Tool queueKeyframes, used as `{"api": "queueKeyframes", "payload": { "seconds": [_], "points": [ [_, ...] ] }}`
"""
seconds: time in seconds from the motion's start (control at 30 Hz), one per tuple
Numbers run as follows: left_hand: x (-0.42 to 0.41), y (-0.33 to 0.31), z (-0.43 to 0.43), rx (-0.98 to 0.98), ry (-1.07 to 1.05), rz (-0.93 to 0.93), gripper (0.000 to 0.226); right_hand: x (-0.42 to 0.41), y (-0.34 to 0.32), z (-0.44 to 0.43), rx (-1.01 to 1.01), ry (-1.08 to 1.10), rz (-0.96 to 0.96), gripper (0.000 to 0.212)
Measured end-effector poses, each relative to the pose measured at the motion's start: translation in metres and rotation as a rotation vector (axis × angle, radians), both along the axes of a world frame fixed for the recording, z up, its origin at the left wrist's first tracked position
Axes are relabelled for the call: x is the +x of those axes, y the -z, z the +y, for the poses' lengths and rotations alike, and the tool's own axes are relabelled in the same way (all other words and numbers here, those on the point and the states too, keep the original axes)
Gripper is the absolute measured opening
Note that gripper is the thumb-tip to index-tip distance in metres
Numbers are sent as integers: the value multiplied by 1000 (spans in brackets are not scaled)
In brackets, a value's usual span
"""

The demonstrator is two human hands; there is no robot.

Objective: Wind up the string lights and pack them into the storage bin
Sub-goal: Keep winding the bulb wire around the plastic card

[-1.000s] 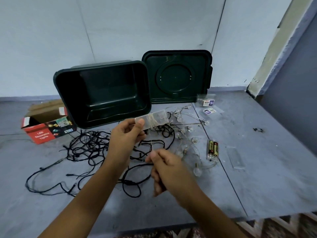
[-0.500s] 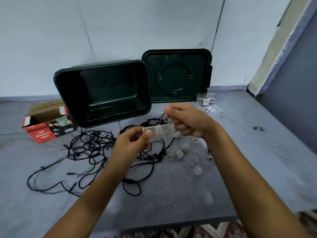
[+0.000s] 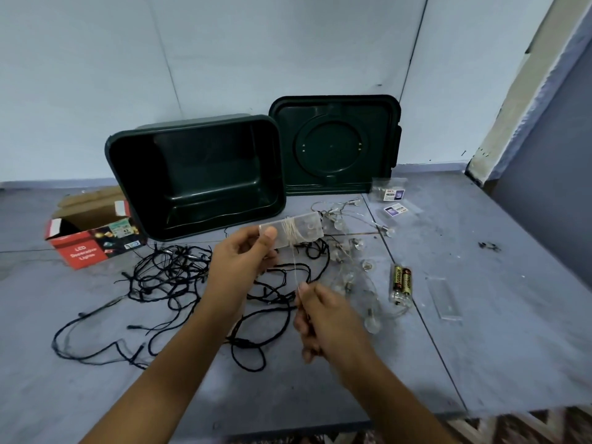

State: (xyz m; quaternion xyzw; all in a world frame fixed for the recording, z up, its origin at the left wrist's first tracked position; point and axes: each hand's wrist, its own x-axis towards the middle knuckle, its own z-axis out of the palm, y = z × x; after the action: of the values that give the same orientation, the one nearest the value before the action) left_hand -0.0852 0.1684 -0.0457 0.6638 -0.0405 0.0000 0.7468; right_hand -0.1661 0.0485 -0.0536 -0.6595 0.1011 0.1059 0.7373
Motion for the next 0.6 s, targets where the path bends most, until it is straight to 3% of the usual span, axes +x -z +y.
{"api": "queueKeyframes", "payload": {
  "seconds": [0.1,0.23,0.33,0.47,0.6],
  "points": [
    [2,4,2,77,-18,-36,14,-29,-24,8,-213,-121,-119,24],
    [-5,6,-1,138,27,-69,19,-15,-59,-6,-803,-353,-382,20],
    [-9,9,-1,159,92,-54,24,20,-82,-20,-911,-359,-491,17],
    [-16,8,-2,154,138,-34,17,71,-92,-46,-812,-270,-508,15],
    [-20,1,0,60,186,-36,28,101,-57,-68,-318,-200,-284,21]
  ]
}}
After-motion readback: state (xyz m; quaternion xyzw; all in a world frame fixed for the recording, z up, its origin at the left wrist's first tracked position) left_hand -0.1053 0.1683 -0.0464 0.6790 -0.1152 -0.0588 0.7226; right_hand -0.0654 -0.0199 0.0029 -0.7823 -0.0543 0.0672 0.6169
